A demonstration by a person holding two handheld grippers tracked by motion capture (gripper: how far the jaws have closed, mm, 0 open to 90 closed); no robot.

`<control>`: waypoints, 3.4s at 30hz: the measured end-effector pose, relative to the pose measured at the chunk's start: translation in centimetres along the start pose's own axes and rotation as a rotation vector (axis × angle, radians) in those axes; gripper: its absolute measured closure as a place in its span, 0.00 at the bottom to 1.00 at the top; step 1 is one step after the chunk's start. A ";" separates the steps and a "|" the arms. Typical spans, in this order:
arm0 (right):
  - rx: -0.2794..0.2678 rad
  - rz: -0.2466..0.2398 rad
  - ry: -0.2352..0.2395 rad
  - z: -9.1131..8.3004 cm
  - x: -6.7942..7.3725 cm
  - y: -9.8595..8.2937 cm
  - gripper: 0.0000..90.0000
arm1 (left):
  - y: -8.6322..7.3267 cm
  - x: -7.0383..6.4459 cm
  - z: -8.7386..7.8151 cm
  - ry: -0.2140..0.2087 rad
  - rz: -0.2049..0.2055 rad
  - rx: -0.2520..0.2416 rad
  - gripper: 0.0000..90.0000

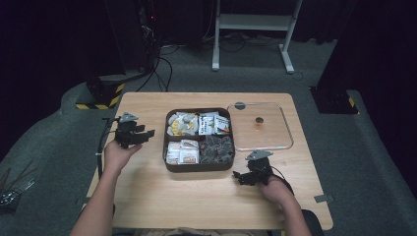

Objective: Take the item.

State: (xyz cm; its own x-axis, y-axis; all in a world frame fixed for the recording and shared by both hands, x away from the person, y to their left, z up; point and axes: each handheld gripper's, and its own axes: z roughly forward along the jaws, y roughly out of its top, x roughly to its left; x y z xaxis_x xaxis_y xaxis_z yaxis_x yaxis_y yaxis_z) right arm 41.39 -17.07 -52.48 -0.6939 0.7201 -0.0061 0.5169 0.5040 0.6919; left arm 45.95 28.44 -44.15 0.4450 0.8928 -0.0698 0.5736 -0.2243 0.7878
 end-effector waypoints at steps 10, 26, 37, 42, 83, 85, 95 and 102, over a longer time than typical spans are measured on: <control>0.000 0.000 0.000 0.0 0.0 0.0 0.09 | 0.7 -1.5 0.6 -0.077 0.013 0.006 0.54; 0.000 0.000 0.000 0.0 0.0 0.0 0.09 | 1.4 -4.5 2.1 -0.147 0.082 0.031 0.55; -0.002 0.000 -0.004 -0.1 0.0 -0.1 0.09 | 1.6 -5.9 3.3 -0.179 0.116 0.063 0.56; -0.001 0.004 -0.007 -0.2 0.1 -0.2 0.09 | 1.7 -6.5 4.0 -0.181 0.150 0.091 0.58; -0.001 0.022 -0.024 -0.5 0.4 -0.5 0.09 | 1.7 -7.6 7.5 -0.156 0.262 0.211 0.93; 0.000 0.024 -0.024 -0.5 0.4 -0.5 0.09 | 1.8 -7.5 7.5 -0.156 0.263 0.211 0.95; 0.000 0.024 -0.024 -0.5 0.4 -0.5 0.09 | 1.9 -7.5 7.4 -0.170 0.262 0.210 0.97; -0.001 0.022 -0.024 -0.5 0.4 -0.5 0.09 | 2.1 -7.0 6.9 -0.174 0.234 0.196 0.97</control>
State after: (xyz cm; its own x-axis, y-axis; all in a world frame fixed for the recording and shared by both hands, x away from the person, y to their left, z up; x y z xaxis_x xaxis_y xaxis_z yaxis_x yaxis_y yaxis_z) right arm 40.56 -17.28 -52.47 -0.6699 0.7424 -0.0082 0.5318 0.4875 0.6925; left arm 48.81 18.99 -46.25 0.6812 0.7319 -0.0182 0.5560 -0.5010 0.6633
